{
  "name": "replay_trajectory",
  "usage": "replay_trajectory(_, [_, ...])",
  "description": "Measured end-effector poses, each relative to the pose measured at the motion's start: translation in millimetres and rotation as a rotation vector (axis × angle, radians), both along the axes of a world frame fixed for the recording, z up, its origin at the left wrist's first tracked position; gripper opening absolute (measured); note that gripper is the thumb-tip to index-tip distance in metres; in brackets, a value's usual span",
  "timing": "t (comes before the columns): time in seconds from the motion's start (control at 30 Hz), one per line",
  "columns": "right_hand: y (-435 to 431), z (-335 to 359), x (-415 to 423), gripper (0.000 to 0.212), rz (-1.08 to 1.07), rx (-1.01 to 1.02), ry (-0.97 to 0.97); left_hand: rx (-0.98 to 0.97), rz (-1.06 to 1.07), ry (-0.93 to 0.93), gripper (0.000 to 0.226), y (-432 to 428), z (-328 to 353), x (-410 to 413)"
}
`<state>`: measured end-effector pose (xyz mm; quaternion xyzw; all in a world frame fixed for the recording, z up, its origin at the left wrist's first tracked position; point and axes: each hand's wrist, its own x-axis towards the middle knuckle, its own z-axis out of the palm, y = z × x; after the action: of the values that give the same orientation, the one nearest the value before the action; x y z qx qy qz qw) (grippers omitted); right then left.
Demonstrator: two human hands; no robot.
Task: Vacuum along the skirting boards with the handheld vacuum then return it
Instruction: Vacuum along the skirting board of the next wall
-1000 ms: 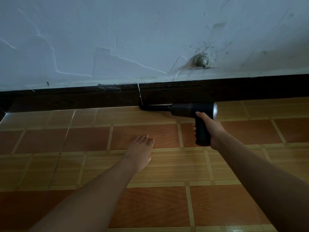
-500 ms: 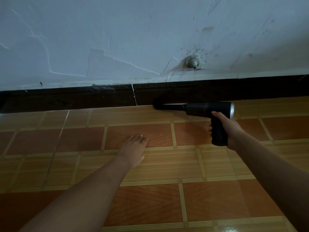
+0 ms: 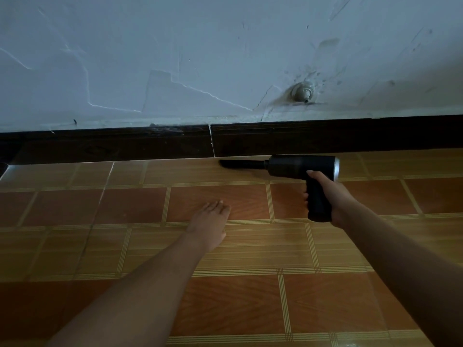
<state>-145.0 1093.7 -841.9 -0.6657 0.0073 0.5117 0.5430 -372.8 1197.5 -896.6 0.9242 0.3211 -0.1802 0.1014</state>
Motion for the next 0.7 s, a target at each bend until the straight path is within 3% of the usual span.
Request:
replay_trajectory(0.43, [32, -2, -37, 0.031, 0.037, 0.013, 0.001, 0.046, 0.1, -0.231, 0.05, 19, 5, -29])
replay_trajectory(0.7, [60, 26, -74, 0.029, 0.122, 0.025, -0.049, -0.011, 0.076, -0.184, 0.051, 38, 22, -57])
